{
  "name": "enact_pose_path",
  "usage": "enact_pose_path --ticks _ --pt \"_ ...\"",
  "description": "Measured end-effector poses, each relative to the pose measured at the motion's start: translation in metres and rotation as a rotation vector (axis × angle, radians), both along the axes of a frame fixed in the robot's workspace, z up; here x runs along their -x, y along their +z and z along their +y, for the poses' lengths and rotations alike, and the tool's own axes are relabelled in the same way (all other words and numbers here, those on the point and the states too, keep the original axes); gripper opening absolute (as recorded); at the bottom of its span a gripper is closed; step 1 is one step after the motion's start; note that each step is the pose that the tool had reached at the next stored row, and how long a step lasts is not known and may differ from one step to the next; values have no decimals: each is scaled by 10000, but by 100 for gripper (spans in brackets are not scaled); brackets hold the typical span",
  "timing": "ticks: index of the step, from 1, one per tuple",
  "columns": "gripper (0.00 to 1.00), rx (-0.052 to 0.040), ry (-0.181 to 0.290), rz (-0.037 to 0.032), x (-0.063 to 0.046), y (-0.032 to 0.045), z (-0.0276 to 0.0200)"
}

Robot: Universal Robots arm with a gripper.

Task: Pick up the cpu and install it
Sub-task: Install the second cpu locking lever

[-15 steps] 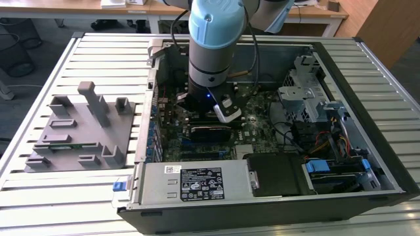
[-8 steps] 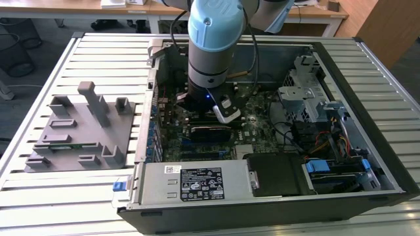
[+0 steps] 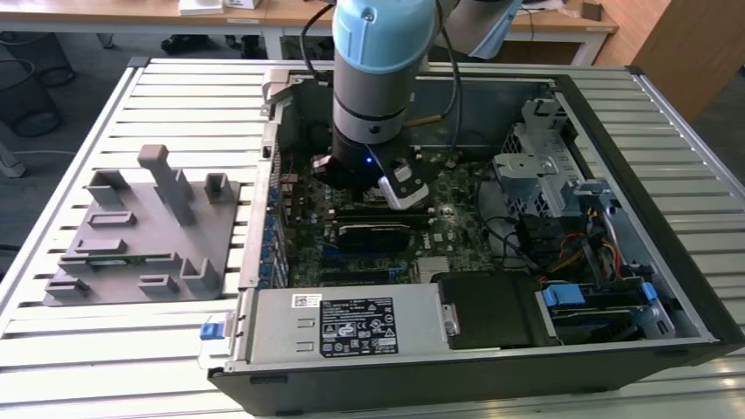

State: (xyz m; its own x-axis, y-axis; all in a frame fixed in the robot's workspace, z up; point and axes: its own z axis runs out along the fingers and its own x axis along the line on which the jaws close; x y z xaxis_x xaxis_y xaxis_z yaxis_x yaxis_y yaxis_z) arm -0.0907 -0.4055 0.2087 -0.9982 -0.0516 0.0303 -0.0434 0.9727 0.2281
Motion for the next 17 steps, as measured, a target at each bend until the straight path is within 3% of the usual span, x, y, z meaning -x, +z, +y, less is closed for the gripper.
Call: enact_pose_path --ticks 4,17 --pt "11 -1 0 0 0 105 1" --pt "11 -1 0 0 0 218 1"
